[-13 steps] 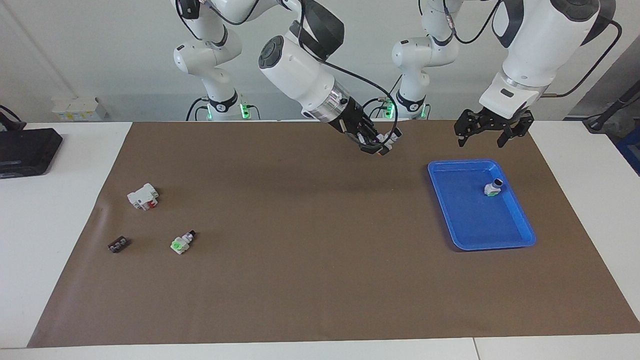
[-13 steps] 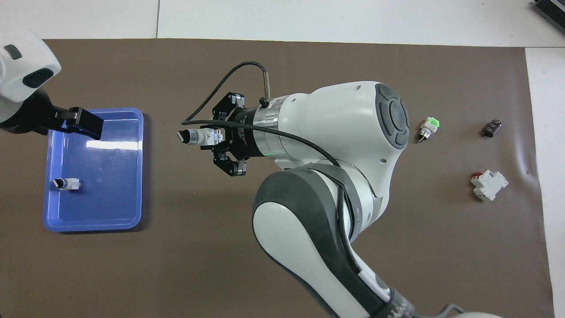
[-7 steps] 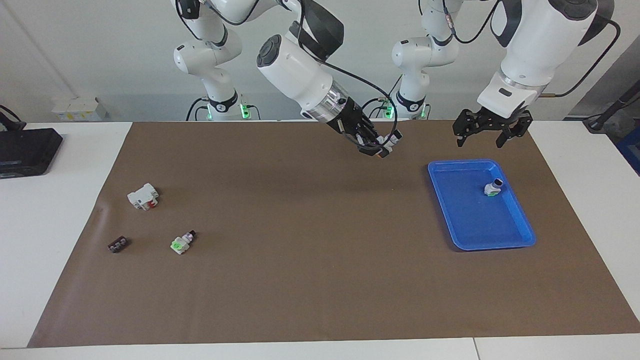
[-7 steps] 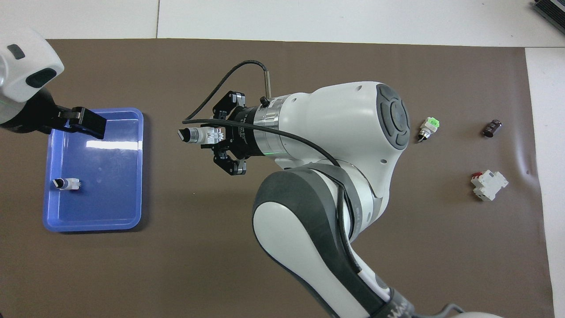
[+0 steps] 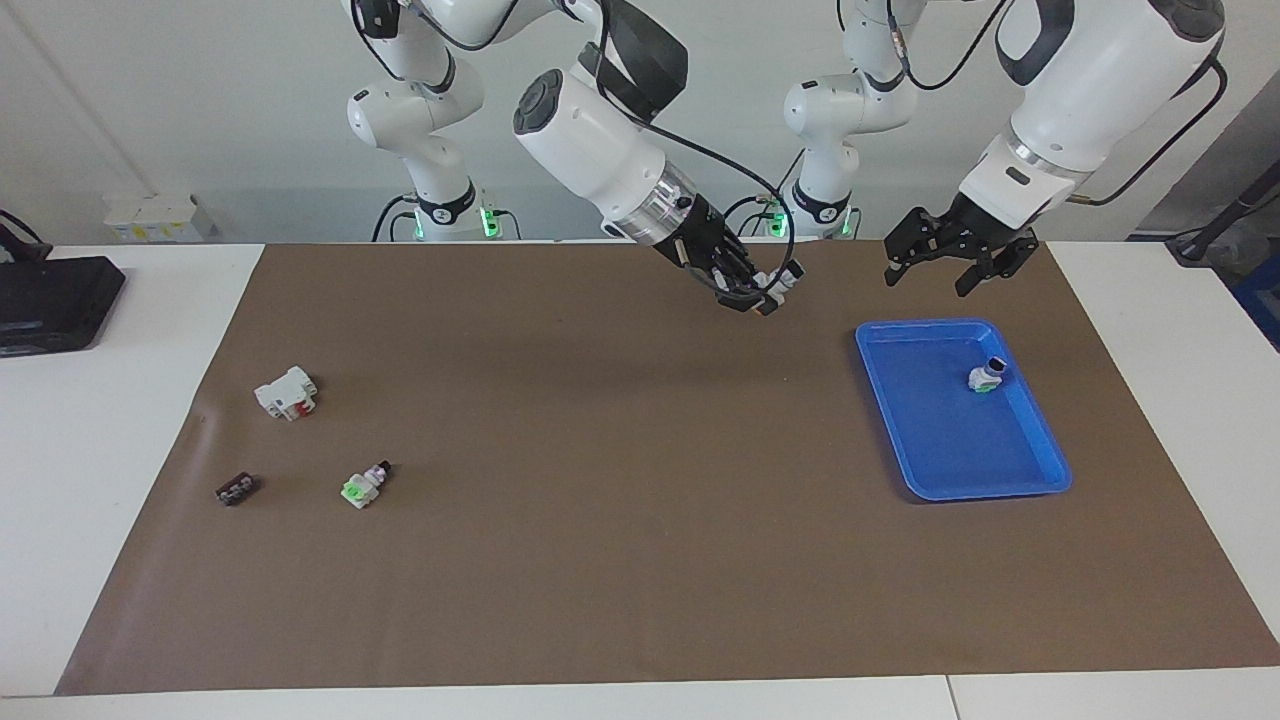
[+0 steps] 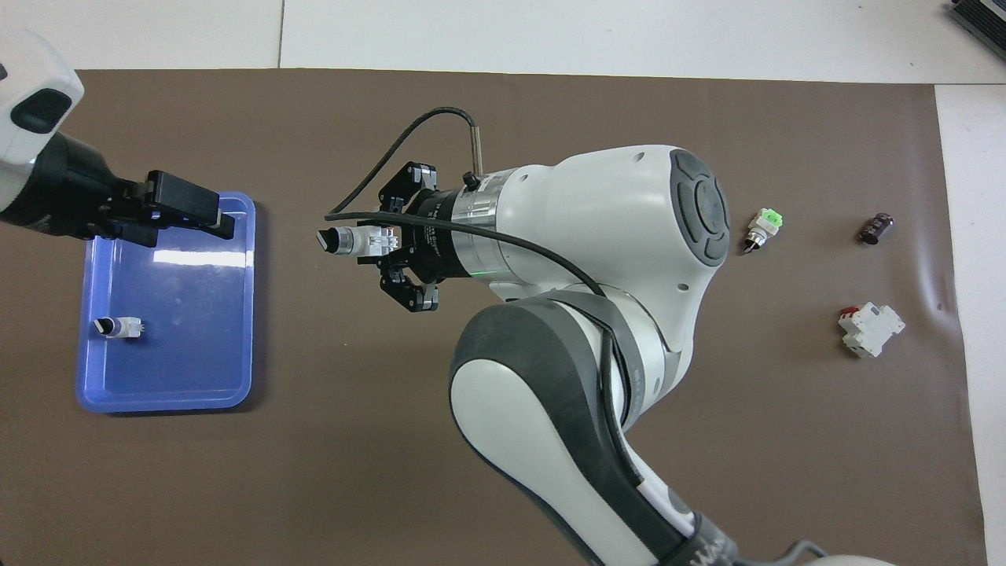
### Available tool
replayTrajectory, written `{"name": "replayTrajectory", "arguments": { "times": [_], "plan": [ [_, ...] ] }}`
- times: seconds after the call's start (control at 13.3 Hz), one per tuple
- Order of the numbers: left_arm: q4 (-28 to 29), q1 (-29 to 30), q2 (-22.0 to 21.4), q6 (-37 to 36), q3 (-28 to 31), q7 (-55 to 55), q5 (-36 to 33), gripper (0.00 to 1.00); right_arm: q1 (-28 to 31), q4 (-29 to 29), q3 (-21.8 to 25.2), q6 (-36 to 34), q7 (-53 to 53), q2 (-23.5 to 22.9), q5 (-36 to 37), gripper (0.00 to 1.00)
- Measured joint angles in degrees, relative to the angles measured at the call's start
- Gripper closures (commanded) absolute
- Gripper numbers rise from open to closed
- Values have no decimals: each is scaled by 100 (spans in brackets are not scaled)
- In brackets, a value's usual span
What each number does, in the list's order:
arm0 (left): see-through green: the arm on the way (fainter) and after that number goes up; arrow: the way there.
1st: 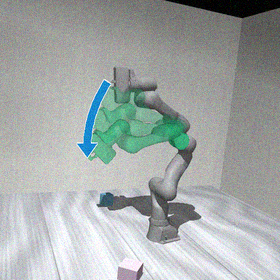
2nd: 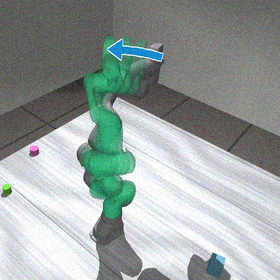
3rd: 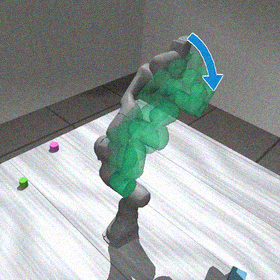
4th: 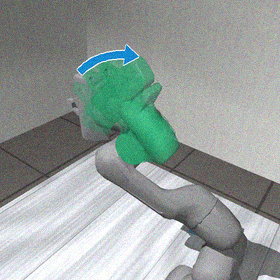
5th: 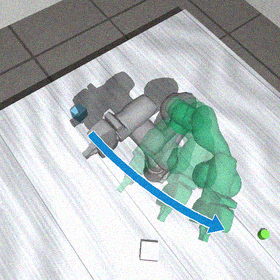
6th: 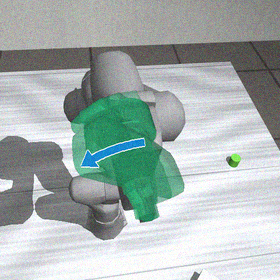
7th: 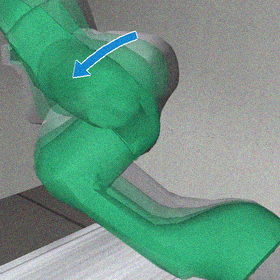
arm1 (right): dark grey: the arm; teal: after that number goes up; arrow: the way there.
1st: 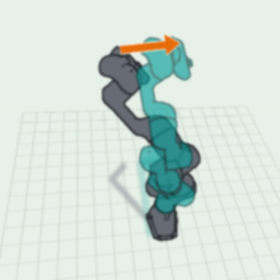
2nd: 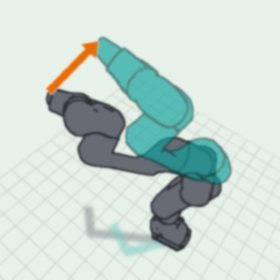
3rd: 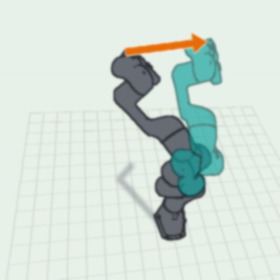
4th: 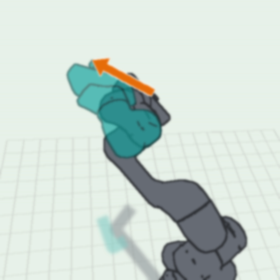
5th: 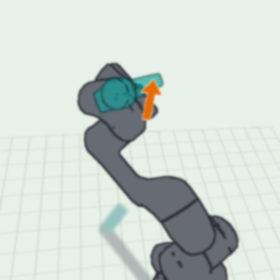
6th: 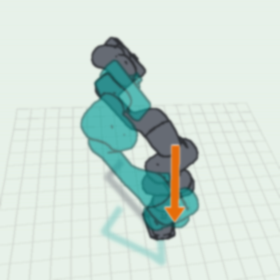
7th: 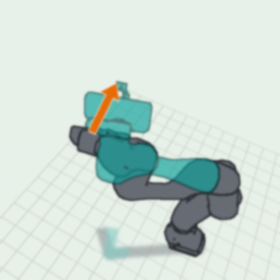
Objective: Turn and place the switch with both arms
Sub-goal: 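Move the left gripper from the tray toward the switch in the right gripper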
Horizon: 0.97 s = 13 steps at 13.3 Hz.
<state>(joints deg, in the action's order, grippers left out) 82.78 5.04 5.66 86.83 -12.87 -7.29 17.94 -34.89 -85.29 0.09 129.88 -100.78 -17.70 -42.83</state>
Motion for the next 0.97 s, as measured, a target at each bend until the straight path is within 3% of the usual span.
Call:
{"name": "replayTrajectory", "arguments": {
  "times": [0.3, 0.75, 0.97],
  "plan": [
    [55, 100, -4, 65, 3, -591, 954, 15, 0, -3, 0, 0, 0, -1, 0, 100],
    [925, 144, -335, 853, -15, -1306, 2274, 39, -35, 8, -7, 16, -7, -1, 0, 100],
    [1049, 148, -418, 966, -10, -1522, 2667, 50, -91, 12, -8, 67, -37, -1, 0, 100]
  ]
}}
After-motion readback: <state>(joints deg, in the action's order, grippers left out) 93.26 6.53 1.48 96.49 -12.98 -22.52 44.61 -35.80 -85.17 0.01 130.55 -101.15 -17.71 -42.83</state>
